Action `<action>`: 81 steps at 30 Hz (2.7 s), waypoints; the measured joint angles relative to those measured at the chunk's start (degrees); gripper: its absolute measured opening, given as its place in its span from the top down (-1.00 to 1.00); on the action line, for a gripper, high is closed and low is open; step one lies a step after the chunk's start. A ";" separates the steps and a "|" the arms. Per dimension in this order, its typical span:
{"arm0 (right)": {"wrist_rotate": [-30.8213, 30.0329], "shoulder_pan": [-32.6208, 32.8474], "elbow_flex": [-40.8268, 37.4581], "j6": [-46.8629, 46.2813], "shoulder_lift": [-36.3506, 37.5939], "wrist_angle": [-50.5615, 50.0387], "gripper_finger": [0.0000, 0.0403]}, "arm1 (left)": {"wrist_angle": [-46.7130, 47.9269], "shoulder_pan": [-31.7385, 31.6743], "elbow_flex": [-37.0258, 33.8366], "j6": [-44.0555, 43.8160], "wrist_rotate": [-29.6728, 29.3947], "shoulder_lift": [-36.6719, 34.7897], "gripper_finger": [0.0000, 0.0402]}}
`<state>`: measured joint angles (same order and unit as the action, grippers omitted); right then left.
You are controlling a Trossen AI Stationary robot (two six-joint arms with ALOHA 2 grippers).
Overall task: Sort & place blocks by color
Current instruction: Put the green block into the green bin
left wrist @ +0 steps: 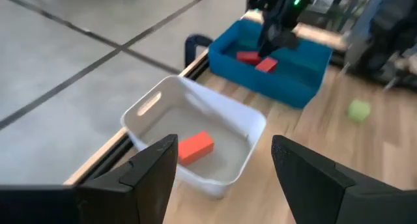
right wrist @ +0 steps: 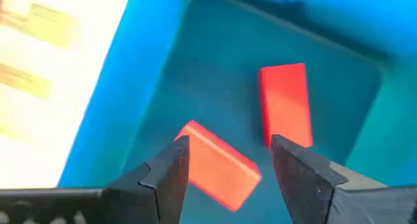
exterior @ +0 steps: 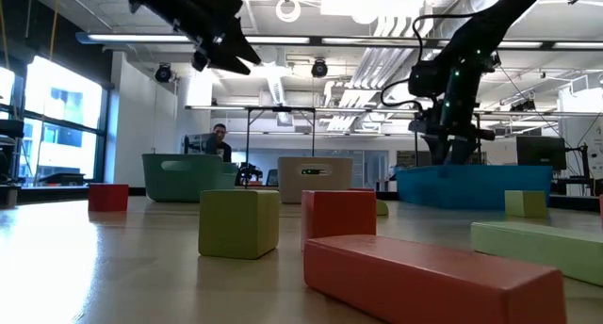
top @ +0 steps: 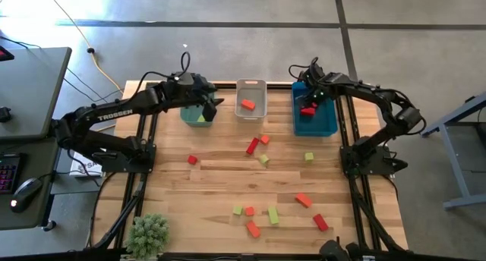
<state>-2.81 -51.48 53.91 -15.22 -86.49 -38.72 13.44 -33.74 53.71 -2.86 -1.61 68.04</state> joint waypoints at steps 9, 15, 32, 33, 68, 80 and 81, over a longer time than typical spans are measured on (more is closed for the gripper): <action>-2.65 3.86 0.00 -2.60 5.46 -1.33 0.00 | 13.05 1.59 3.72 -5.20 -1.67 -0.01 -0.19; -3.03 7.03 0.02 -6.94 12.11 -1.87 0.00 | 14.14 4.12 3.72 -8.81 -1.86 -0.01 -0.19; -2.98 23.41 0.04 -20.04 17.65 4.34 0.00 | 5.24 10.01 3.72 -7.47 -2.18 -0.01 -0.19; -3.02 24.24 0.04 -20.37 17.65 5.36 0.00 | 4.92 10.18 3.71 -7.47 -2.31 -0.01 -0.19; -3.98 26.74 0.04 -13.23 17.63 11.02 0.00 | 7.12 28.42 13.18 -3.83 -6.74 0.04 -0.19; -3.78 26.75 0.04 -14.75 17.61 10.91 0.00 | 6.94 41.17 13.14 -2.30 -6.75 8.57 -0.19; -3.77 26.77 0.04 -14.76 17.61 10.91 0.00 | 6.96 41.98 13.14 -2.33 -6.82 9.63 -0.19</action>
<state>-6.58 -24.71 53.95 -29.98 -68.88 -27.81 20.40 8.24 66.85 -5.19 -8.42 77.68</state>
